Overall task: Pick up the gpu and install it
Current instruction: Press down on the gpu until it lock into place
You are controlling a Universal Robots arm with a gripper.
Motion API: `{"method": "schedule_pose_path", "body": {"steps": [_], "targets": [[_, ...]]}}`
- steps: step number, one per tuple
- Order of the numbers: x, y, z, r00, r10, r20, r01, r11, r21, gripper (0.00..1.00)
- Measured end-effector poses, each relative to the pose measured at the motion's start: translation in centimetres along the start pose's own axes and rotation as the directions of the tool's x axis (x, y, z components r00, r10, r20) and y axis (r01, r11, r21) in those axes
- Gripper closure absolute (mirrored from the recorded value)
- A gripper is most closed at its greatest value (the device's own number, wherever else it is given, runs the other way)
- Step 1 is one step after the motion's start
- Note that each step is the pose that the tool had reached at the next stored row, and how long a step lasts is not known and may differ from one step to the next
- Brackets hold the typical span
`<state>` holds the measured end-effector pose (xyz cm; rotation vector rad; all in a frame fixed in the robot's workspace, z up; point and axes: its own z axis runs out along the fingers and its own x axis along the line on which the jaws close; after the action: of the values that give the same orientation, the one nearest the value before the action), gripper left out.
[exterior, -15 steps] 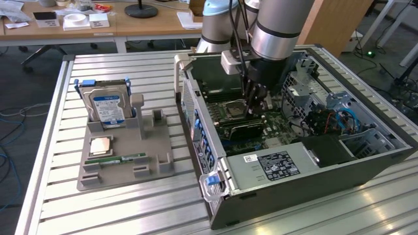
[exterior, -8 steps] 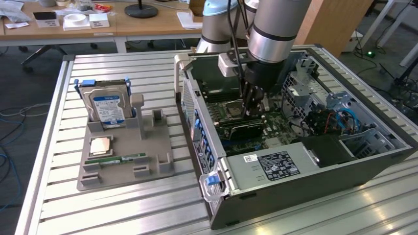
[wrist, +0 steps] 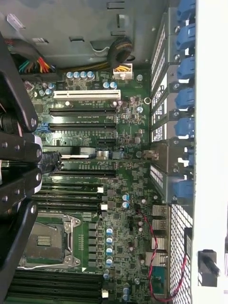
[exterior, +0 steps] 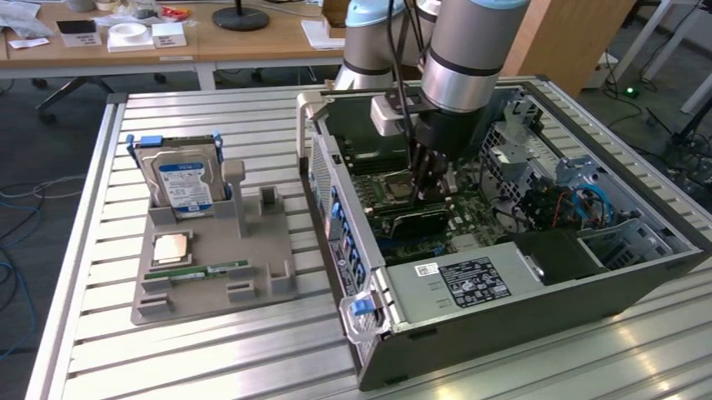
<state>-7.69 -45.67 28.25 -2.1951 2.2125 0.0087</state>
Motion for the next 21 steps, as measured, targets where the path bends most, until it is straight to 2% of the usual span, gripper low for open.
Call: {"method": "schedule_pose_path", "body": {"steps": [5,13,21], "targets": [[0.0,0.04,0.58,1.0,0.0,-0.0005,0.0,1.0,0.0,0.89],[-0.2,0.31,0.77,1.0,0.0,-0.0012,0.0,1.0,0.0,0.89],[-0.3,0.42,1.55,1.0,0.0,-0.0012,0.0,1.0,-0.0001,0.89]]}}
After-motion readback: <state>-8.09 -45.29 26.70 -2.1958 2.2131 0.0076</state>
